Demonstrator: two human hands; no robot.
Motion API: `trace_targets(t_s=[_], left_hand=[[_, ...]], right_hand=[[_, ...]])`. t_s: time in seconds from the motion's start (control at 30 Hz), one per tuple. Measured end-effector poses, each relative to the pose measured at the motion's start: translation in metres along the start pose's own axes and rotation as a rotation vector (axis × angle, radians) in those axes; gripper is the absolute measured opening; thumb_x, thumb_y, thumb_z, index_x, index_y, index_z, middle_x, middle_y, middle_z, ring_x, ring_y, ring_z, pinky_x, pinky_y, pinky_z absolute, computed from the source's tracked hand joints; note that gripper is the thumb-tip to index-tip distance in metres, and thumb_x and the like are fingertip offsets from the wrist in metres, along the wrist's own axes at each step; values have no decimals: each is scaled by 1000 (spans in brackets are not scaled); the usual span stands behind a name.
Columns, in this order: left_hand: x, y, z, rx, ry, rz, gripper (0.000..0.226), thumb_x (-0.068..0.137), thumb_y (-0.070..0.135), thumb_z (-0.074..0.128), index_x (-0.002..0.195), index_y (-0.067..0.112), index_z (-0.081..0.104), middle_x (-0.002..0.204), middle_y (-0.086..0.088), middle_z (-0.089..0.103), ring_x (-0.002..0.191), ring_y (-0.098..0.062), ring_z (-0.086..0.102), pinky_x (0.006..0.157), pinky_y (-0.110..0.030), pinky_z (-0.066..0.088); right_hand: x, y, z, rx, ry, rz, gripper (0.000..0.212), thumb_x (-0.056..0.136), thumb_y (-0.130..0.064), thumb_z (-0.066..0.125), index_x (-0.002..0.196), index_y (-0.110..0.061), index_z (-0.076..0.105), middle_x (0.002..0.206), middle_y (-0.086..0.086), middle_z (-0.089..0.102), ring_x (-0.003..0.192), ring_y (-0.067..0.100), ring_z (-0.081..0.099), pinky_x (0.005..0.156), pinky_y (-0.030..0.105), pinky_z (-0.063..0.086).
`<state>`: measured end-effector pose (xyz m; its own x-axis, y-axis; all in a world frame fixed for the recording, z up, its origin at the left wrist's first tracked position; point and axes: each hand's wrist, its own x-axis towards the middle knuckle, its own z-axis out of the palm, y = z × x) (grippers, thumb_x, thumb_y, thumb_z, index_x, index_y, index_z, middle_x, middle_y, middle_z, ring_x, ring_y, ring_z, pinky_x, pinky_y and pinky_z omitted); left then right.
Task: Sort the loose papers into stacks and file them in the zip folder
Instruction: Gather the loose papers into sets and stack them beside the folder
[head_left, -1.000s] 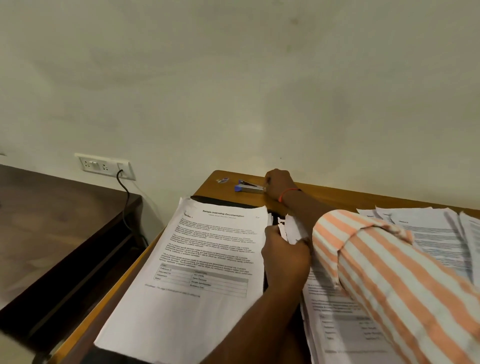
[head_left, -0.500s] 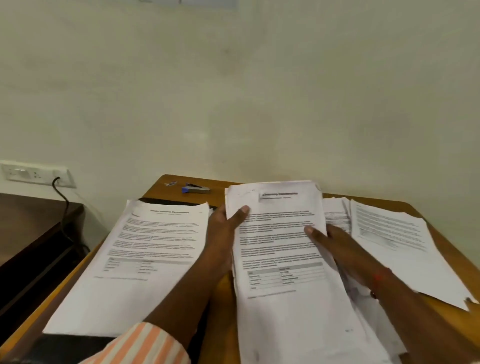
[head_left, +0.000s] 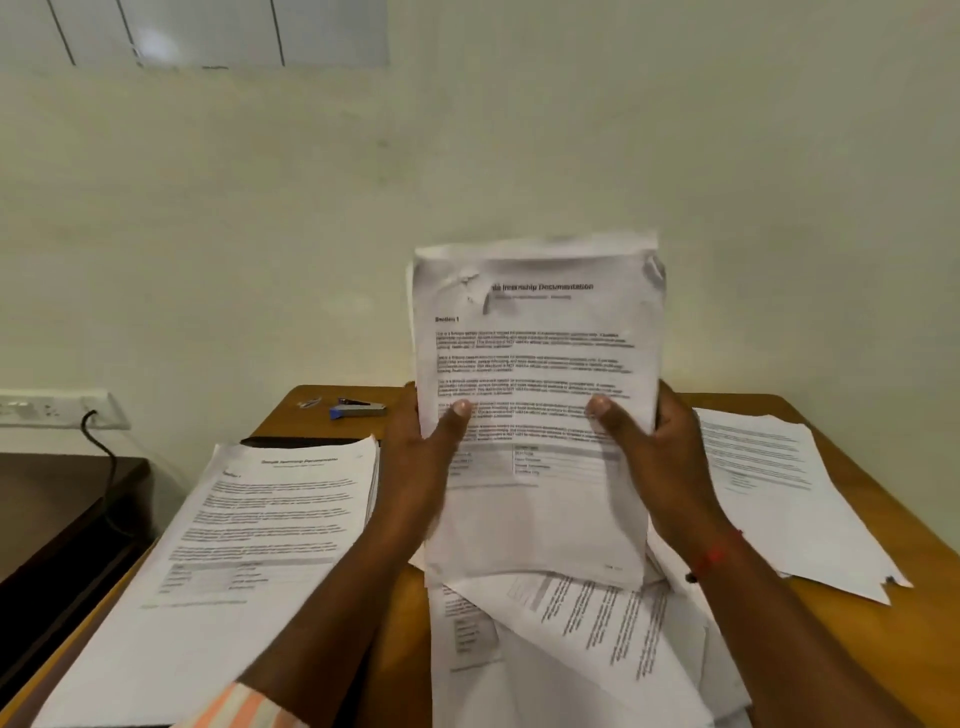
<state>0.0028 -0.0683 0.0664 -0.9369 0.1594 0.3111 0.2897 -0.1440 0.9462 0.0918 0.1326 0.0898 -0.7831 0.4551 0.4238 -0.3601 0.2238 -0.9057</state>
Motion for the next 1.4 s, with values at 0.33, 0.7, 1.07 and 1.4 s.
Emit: trace_targets(t_s=[0.33,0.7,1.07,1.4], left_hand=[[-23,-26,10,105,31,80,29,91,27,66,118,28,59,95,19,75,90,5,71,65,-11,54],[17,-65,-27,-38,168,-261,21,96,21,69,115,28,66,108,3,76,98,-19,73,91,-41,56],[21,-85,-20,80,112,-385,21,98,20,67,119,21,65,107,1,74,95,-21,72,87,-42,57],[21,-79,-21,211,168,-336,28,98,23,67,125,18,61,113,0,67,98,-22,64,90,-37,49]], right_hand=[[-43,55,-4,39,-102,143,39,79,-20,79,115,-25,67,108,-14,75,103,8,71,77,17,57],[-20,107,-34,-911,171,23,32,93,-46,65,112,-21,61,106,-1,67,100,17,62,81,33,52],[-13,140,-42,-1202,82,208,32,92,-36,61,116,-15,61,111,8,62,109,26,55,89,36,46],[-42,113,-8,-823,-536,55,23,84,-15,64,65,-16,53,76,7,56,78,19,53,66,32,40]])
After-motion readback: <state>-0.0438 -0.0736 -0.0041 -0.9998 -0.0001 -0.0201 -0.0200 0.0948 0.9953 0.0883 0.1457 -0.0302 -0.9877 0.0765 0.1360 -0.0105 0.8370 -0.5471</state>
